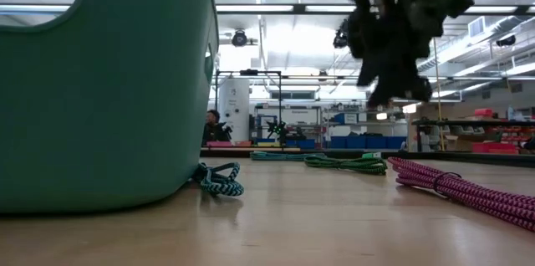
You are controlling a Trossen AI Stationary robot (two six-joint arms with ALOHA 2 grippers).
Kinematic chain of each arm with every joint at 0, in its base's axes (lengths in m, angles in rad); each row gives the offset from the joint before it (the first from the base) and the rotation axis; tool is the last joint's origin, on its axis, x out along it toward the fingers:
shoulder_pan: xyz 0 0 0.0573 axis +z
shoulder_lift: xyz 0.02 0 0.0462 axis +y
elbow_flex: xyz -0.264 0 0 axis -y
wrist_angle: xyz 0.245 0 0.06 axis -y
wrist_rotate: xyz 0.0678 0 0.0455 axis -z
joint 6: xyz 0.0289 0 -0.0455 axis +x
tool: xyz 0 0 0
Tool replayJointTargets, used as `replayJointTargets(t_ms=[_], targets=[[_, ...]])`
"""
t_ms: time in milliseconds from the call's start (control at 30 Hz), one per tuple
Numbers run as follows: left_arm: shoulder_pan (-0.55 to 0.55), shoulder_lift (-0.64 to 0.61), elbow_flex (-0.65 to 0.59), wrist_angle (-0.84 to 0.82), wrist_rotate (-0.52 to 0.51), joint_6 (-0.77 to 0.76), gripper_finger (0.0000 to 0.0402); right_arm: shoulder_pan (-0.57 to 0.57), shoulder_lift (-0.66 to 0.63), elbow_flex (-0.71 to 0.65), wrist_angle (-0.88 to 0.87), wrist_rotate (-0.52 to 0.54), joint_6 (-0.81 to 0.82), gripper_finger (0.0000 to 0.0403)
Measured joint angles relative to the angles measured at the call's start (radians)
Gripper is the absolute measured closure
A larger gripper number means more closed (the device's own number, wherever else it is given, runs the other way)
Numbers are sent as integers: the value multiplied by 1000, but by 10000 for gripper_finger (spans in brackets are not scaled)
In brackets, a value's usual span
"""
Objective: Pick and place USB-C Cables
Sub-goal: Put the green charger cable into the green bin
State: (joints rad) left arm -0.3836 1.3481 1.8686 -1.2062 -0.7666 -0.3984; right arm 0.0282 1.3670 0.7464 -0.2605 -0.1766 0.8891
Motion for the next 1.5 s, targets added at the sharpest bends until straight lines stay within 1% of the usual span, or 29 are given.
replayJointTargets(t_ms=[200, 333, 467, 633, 800, 933, 1000, 1100, 1233, 1333, 1400, 1500], targets=[[0, 0, 0, -20, 0, 2, 209, -19, 117, 0, 28, -39, 8, 231], [0, -1, 0, -29, 0, 2, 210, -39, 160, 0, 68, -52, 3, 231], [0, 0, 0, -34, 0, 2, 209, -55, 187, 0, 72, -61, -21, 231], [0, 0, 0, -36, 0, -1, 209, -82, 180, 0, 55, -89, -44, 231], [0, 0, 0, -42, 0, 0, 211, -114, 143, 0, 73, -189, -47, 231], [0, 0, 0, -41, 0, -1, 211, -132, 123, 0, 57, -195, -48, 231], [0, 0, 0, -41, 0, 0, 211, -137, 126, 0, 62, -197, -78, 231], [0, 0, 0, -43, 0, 2, 211, -137, 141, 0, 111, -203, -140, 231], [0, 0, 0, -48, 0, -2, 212, -137, 163, 0, 247, -194, -172, 231], [0, 0, 0, -49, 0, -8, 212, -135, 170, 0, 372, -185, -147, 231], [0, -1, 0, -50, 0, -9, 212, -135, 171, 0, 465, -200, -125, 231], [0, 0, 0, -52, 0, -9, 212, -136, 169, 0, 538, -236, -85, 230]])
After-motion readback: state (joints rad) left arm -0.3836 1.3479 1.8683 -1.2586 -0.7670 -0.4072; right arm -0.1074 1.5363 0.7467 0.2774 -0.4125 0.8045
